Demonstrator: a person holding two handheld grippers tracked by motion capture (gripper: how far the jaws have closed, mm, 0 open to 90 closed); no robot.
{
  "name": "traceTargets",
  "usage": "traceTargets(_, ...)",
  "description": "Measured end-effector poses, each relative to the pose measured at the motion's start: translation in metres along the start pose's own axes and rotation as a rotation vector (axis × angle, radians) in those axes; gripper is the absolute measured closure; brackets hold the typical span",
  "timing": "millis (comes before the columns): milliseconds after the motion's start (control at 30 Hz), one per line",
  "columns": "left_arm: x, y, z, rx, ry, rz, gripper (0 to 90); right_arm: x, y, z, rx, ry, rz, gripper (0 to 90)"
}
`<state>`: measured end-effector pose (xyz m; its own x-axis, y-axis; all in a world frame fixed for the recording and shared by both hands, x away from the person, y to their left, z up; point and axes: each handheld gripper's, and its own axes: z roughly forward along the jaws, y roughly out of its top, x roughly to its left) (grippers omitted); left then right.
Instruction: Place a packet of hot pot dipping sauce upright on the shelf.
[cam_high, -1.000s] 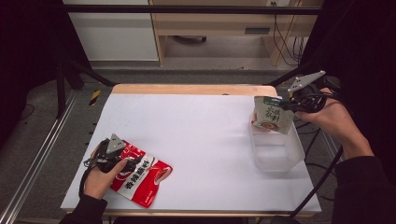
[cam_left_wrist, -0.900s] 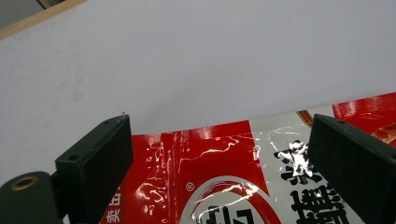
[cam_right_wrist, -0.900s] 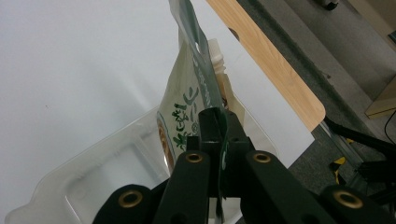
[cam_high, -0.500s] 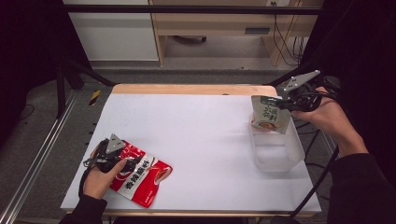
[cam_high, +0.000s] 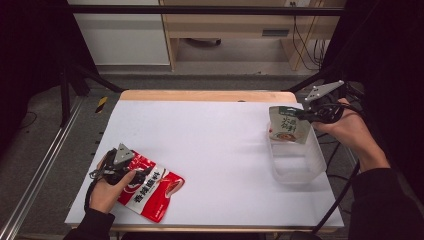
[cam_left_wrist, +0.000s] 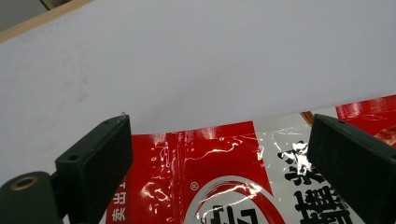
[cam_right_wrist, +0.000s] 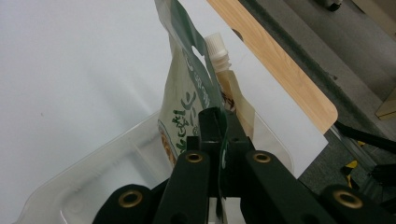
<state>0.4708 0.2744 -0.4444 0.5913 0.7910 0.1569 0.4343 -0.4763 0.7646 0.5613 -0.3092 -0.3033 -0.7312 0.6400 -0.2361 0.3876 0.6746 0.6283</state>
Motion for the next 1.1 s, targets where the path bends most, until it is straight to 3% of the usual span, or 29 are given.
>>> traceTargets(333, 0.001, 0.000, -0.001, 0.000, 0.000, 0.000, 7.0, 0.003, 0.000, 0.004, 0.014, -0.001, -0.009, 90.0)
traceTargets(467, 0.001, 0.000, -0.001, -0.004, 0.000, -0.001, 6.9, 0.005, -0.005, 0.008, 0.048, -0.003, -0.022, 90.0)
traceTargets(767, 0.000, 0.000, 0.000, -0.001, -0.001, -0.002, 6.9, 0.002, -0.017, 0.016, 0.025, 0.023, 0.032, 90.0)
traceTargets(1100, 0.000, 0.001, 0.000, -0.001, -0.005, -0.001, 6.9, -0.006, -0.027, 0.017, 0.038, -0.005, 0.097, 90.0)
